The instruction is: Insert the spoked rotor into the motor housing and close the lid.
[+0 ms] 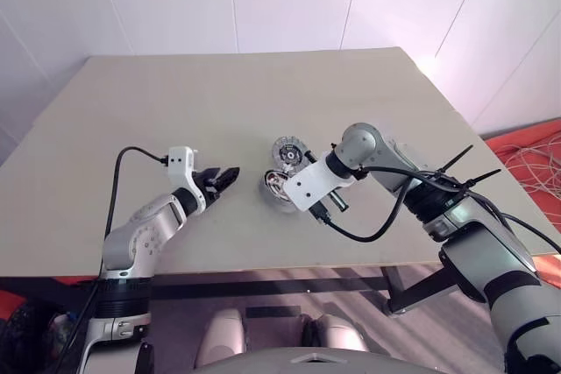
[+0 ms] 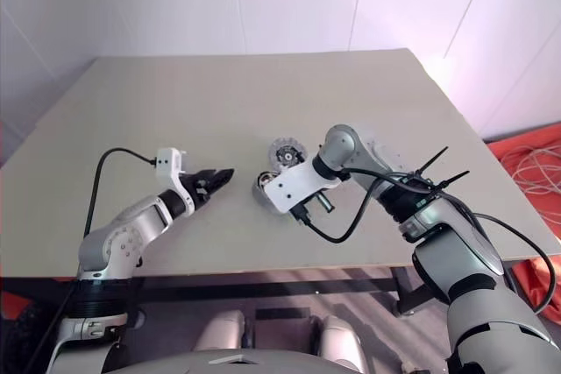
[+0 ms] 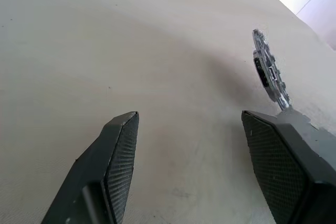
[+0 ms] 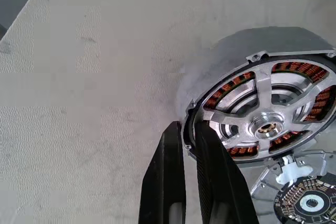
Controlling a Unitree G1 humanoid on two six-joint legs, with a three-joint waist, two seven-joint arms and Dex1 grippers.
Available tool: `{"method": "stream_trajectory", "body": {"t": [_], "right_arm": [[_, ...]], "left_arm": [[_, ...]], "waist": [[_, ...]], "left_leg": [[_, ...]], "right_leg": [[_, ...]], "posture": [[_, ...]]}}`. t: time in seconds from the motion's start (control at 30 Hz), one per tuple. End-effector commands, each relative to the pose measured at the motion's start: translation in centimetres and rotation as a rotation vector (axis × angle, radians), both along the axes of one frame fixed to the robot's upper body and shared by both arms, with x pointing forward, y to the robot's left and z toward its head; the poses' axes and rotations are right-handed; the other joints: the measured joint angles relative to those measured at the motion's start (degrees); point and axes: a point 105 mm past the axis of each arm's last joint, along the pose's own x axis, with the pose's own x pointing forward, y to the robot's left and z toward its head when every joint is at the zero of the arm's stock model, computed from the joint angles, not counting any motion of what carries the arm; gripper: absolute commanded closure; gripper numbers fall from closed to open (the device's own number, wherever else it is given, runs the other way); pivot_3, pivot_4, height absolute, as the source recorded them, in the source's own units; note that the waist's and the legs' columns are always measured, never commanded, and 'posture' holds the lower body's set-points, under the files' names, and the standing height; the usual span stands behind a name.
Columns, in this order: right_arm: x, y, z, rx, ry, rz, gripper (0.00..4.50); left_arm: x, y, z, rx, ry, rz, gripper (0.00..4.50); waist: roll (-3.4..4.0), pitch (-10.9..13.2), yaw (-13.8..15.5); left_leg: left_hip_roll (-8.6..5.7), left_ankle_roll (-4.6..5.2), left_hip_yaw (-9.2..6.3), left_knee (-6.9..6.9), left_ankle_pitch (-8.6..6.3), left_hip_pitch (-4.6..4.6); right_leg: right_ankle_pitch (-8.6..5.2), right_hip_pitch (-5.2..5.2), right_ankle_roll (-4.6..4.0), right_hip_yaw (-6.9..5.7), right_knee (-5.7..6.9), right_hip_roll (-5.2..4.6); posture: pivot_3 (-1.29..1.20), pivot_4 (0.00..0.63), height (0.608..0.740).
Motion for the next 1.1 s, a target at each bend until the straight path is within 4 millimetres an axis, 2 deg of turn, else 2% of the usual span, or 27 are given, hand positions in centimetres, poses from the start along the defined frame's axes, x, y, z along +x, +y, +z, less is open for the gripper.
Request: {"method": "stream_trajectory", "body": {"t": [0.03, 0.13, 0.27, 0.6, 0.77, 0.93, 1.1], "right_arm": [[0.8, -0.1, 1.9, 0.035, -0.051, -0.07, 4.5], [-0.7, 0.0, 1.6, 0.045, 0.041, -0.099, 4.5], [-1.5, 1.4, 2.2, 0.094, 0.104, -0.153, 4.5], [-1.2, 6.9, 4.6, 0.26, 0.356, -0.521, 4.5], [-0.8, 7.9, 4.5, 0.261, 0.419, -0.662, 4.5], [-0.8, 8.2, 4.3, 0.263, 0.426, -0.685, 4.5], [0.2, 8.4, 3.7, 0.275, 0.41, -0.757, 4.5]], "left_arm": [[0.3, -0.2, 1.0, 0.004, -0.047, -0.002, 1.19], [0.3, -0.1, 0.9, 0.003, -0.046, 0.0, 1.19], [0.3, -0.2, 0.8, 0.001, -0.045, 0.002, 1.19], [-0.1, 0.2, 0.8, 0.002, -0.044, 0.017, 1.19], [-0.3, 0.4, 0.8, 0.004, -0.045, 0.03, 1.19], [-0.5, 0.7, 0.9, 0.007, -0.045, 0.036, 1.19], [-0.2, 1.2, 1.3, 0.011, -0.062, 0.06, 1.19]], "waist": [[0.0, 0.0, 0.0], [0.0, 0.0, 0.2], [0.0, 0.0, 0.2], [0.01, 0.0, -0.1], [0.0, 0.0, 0.3], [-0.03, 0.0, 0.3], [-0.03, 0.0, 0.1]], "left_leg": [[0.0, -0.01, 0.0, 0.0, 0.01, 0.0], [0.0, 0.0, 0.0, 0.0, 0.03, -0.01], [0.0, 0.21, 0.0, 0.0, 0.1, 0.0], [0.02, -0.04, -0.01, -0.02, 0.05, 0.02], [-0.01, -0.09, -0.04, -0.02, 0.05, 0.03], [-0.01, -0.37, -0.04, -0.07, 0.2, 0.05], [-0.01, -0.48, -0.04, -0.16, 0.27, 0.11]], "right_leg": [[0.0, 0.0, 0.0, 0.0, 0.0, 0.0], [0.0, 0.02, 0.0, 0.0, 0.0, 0.0], [0.0, -0.08, 0.0, 0.0, -0.03, 0.0], [0.0, -0.2, 0.0, -0.01, 0.05, 0.0], [0.01, -0.16, 0.0, -0.01, -0.01, 0.0], [0.01, -0.17, 0.01, -0.01, 0.0, 0.0], [0.01, -0.17, 0.01, 0.0, 0.02, 0.0]], "posture": [[0.0, 0.0, 0.74], [0.0, 0.0, 0.74], [0.0, 0.0, 0.74], [0.0, 0.0, 0.74], [0.0, 0.0, 0.74], [0.0, 0.0, 0.74], [0.0, 0.0, 0.74]]}}
